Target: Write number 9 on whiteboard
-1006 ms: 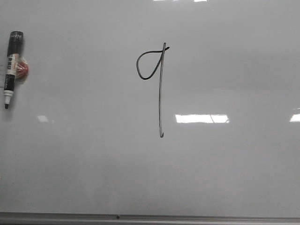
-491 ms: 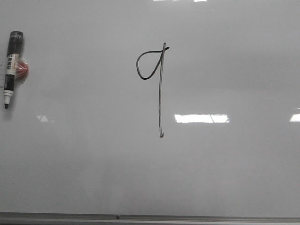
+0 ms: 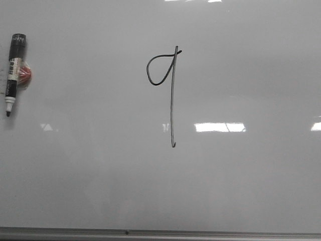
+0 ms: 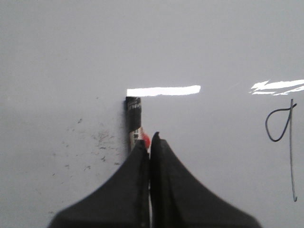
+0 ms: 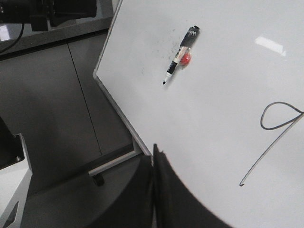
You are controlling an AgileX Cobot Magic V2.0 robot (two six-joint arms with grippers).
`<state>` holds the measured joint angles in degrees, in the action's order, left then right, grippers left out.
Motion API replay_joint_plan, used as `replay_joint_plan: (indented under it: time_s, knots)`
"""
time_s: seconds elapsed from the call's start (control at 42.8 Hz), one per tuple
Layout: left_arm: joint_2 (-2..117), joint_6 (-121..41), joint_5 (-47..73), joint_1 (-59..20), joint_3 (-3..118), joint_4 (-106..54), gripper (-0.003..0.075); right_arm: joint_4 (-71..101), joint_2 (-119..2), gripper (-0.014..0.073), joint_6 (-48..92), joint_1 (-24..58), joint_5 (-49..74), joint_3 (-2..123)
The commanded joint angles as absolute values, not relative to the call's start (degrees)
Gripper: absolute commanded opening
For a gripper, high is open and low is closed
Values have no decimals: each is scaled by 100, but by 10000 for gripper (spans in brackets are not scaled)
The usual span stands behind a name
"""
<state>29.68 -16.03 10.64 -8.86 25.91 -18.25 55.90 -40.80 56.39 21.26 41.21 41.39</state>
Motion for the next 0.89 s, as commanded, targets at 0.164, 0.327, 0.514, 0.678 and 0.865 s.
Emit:
replay_joint_plan:
  time_s: [0.164, 0.327, 0.514, 0.678, 0.865]
  knots:
    - [1460, -453, 573, -525, 1248, -601, -19, 5846, -4054, -106, 5644, 2137, 3941, 4291]
    - [309, -453, 573, -103, 348, -524, -19, 5846, -4054, -106, 5644, 2137, 3941, 4291]
    - [-111, -453, 406, 41, -53, -513, -19, 5845, -4054, -106, 5644, 2137, 3948, 4291]
    - [-111, -453, 386, 41, -53, -513, -19, 5845, -4054, -106, 5644, 2137, 3944, 4291]
    - [-111, -453, 386, 41, -53, -513, -19, 5845, -4054, -106, 5644, 2137, 3948, 4291]
